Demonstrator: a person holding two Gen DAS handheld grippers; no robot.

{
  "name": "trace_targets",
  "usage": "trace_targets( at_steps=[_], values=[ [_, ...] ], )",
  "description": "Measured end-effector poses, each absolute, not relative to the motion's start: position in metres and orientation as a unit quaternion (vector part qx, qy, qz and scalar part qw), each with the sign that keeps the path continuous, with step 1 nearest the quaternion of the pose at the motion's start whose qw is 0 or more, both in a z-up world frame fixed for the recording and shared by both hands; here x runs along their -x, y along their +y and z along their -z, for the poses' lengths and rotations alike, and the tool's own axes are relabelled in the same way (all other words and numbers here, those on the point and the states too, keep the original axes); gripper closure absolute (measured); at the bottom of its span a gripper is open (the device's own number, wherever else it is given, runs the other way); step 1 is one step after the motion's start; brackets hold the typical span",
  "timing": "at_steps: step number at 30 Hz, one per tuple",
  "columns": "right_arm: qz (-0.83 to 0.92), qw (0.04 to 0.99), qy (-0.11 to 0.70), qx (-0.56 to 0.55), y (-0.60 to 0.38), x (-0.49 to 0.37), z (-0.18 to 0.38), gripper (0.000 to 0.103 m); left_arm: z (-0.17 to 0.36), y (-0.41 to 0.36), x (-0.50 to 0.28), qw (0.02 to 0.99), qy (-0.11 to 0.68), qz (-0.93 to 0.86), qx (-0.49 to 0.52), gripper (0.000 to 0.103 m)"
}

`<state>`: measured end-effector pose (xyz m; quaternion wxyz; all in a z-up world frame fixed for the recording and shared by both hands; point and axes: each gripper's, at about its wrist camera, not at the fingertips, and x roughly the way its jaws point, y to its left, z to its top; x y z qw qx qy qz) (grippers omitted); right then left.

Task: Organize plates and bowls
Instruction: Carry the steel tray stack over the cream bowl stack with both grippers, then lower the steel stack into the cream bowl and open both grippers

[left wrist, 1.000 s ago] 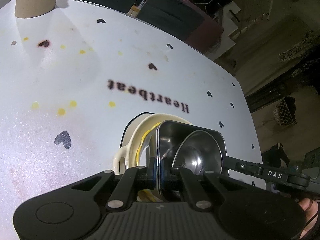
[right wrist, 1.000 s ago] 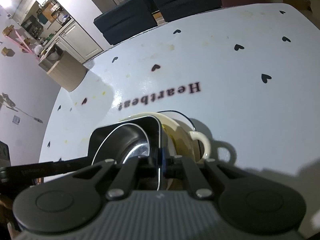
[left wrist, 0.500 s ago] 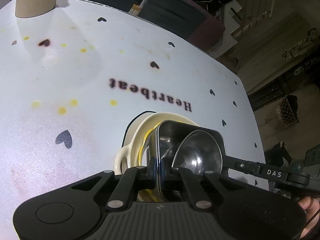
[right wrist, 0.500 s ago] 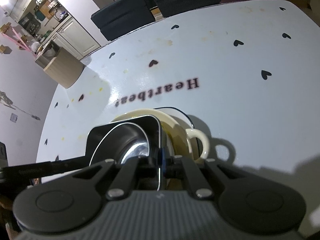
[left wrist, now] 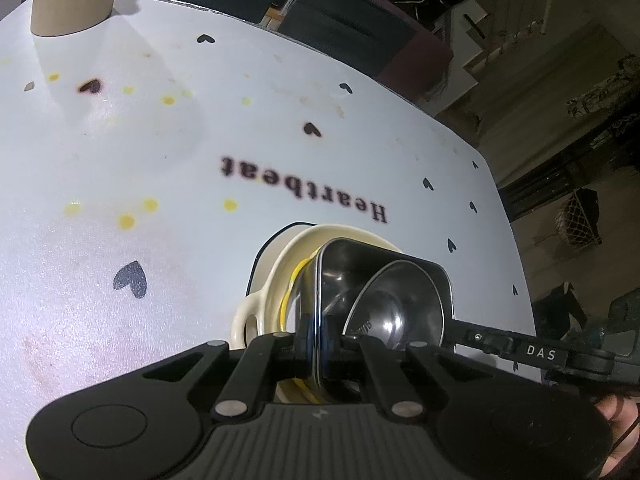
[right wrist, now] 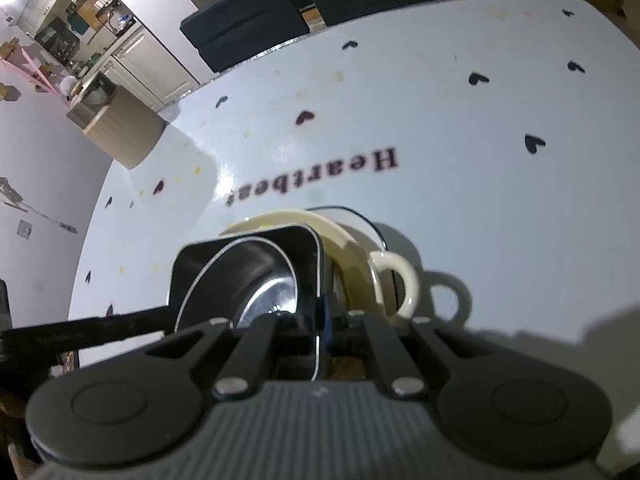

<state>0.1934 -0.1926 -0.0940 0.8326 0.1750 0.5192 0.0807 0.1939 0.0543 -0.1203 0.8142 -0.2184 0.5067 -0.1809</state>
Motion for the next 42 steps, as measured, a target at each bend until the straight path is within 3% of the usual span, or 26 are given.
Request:
trace_targets(
  at_steps=[15,25,30,33,39,42],
  values=[
    [-0.085,0.845,0.501,-0.169,-0.198,-0.19,0.085,0.091,0.109,0.061,-0.19,0.824,0.496,0.172,0.213,0.097],
    [-0.094,0.882,0.435,-0.156,-0.197,-0.168,0.056,0.066,0.084,0.054,-0.164,0.852,0.459,0.167,0.189,0.077],
    [-0.097,0.905,0.386,-0.148,-0.191,-0.143,0.036,0.05,0.055,0.051,-0.138,0.876,0.412,0.172,0.18,0.045],
    [-0.092,0.917,0.362,-0.139,-0.188,-0.127,0.025,0.047,0.035,0.05,-0.12,0.895,0.375,0.17,0.169,0.029],
    [-0.083,0.943,0.3,-0.12,-0.187,-0.087,0.001,0.035,0.002,0.057,-0.079,0.929,0.302,0.155,0.15,0.002],
    [-0.077,0.957,0.261,-0.103,-0.187,-0.062,-0.014,0.028,-0.01,0.058,-0.057,0.945,0.266,0.14,0.128,0.0]
  ],
)
